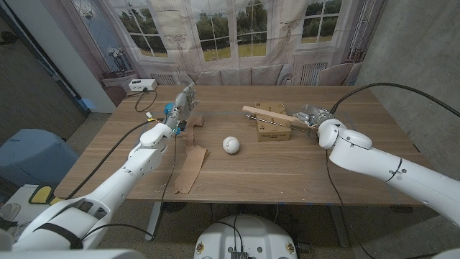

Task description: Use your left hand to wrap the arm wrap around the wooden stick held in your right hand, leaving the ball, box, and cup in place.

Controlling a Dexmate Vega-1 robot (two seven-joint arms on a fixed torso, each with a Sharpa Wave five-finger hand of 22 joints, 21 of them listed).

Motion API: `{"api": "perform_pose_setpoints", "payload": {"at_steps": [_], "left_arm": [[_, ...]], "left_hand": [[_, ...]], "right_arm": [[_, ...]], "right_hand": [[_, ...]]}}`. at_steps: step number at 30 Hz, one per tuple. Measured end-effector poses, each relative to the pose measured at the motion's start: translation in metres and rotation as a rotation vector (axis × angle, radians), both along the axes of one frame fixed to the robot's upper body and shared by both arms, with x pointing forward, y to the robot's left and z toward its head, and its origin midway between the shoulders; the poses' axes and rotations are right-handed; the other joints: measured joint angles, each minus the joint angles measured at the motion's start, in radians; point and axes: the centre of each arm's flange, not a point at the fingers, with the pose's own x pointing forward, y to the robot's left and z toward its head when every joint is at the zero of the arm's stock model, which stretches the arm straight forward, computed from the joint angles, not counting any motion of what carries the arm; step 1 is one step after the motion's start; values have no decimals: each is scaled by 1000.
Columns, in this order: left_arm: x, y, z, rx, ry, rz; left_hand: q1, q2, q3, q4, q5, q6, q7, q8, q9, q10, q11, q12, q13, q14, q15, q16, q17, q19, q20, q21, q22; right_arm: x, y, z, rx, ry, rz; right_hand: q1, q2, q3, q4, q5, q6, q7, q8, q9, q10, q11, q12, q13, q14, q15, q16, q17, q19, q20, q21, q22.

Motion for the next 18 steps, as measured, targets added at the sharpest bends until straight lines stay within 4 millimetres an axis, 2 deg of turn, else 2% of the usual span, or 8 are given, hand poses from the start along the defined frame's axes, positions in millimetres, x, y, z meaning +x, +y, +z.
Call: {"api": "perform_pose_setpoints", "payload": {"at_steps": [4, 6, 10, 18], "left_arm": [[1, 0, -1, -1, 2, 0], [1, 0, -1, -1, 1, -2], [2, 1, -1, -3, 2, -2], [4, 2, -1, -6, 3, -1]], "left_hand": [[0, 0, 0, 0, 0, -4, 4, 0, 0, 0, 0, 0, 0, 0, 0, 0, 0, 0, 0, 0, 0], [0, 0, 0, 0, 0, -4, 4, 0, 0, 0, 0, 0, 0, 0, 0, 0, 0, 0, 0, 0, 0], [0, 0, 0, 0, 0, -4, 4, 0, 0, 0, 0, 0, 0, 0, 0, 0, 0, 0, 0, 0, 0], [0, 0, 0, 0, 0, -4, 4, 0, 0, 0, 0, 0, 0, 0, 0, 0, 0, 0, 0, 0, 0]], "right_arm": [[0, 0, -1, -5, 17, -2], [0, 1, 1, -12, 20, 0], [0, 2, 0, -19, 37, -2], [5, 2, 1, -41, 62, -22]], "right_hand": [[-1, -2, 0, 0, 0, 0, 0, 0, 0, 4, 4, 0, 0, 2, 2, 0, 0, 5, 5, 0, 0], [3, -5, 10, -4, 2, 0, 0, 0, 0, 4, 4, 0, 0, 2, 2, 0, 0, 5, 5, 0, 0], [23, 9, 18, -10, 8, 0, 0, 0, 0, 4, 4, 0, 0, 2, 2, 0, 0, 5, 5, 0, 0], [42, 2, 25, -17, 16, -17, -2, -4, 0, -2, -3, 0, 0, 2, 2, 0, 0, 5, 5, 0, 0]]}}
